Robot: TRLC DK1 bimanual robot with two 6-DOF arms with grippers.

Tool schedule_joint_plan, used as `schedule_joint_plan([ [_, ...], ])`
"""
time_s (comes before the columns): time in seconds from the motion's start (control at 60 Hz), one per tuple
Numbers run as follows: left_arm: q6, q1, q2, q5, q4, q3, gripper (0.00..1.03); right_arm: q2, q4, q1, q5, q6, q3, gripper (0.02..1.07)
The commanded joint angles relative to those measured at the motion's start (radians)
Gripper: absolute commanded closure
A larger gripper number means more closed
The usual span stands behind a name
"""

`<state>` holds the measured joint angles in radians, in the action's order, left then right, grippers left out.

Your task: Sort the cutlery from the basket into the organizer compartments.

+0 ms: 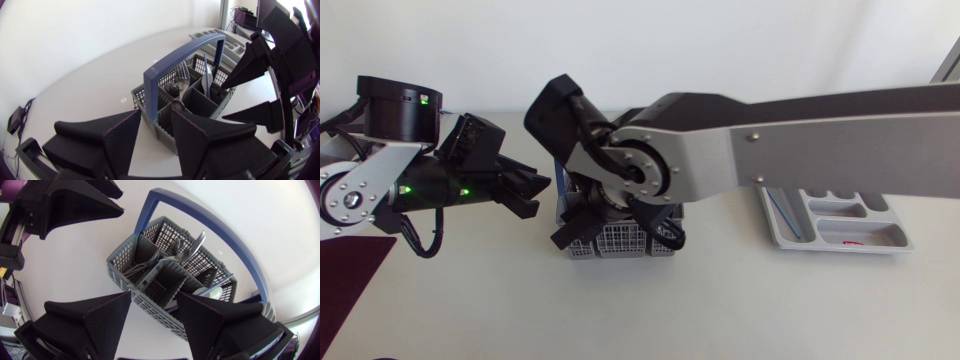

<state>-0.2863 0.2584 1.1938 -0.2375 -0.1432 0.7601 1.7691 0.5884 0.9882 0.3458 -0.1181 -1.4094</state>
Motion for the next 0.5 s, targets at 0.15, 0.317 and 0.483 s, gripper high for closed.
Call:
schedule_joint_plan([
  [0.15, 0.019, -0.034, -0.007, -0.019, -0.004, -0.024, 0.61, 0.118, 0.022, 0.01, 0.05, -0.089, -0.118, 0.4],
  [0.317, 0.018, -0.051, 0.001, -0.02, -0.001, -0.033, 0.61, 0.178, 0.022, 0.012, 0.07, -0.127, -0.165, 0.4],
  [0.483, 0.003, -0.068, 0.001, -0.048, 0.005, -0.044, 0.61, 0.22, 0.011, 0.01, 0.073, -0.152, -0.189, 0.48],
])
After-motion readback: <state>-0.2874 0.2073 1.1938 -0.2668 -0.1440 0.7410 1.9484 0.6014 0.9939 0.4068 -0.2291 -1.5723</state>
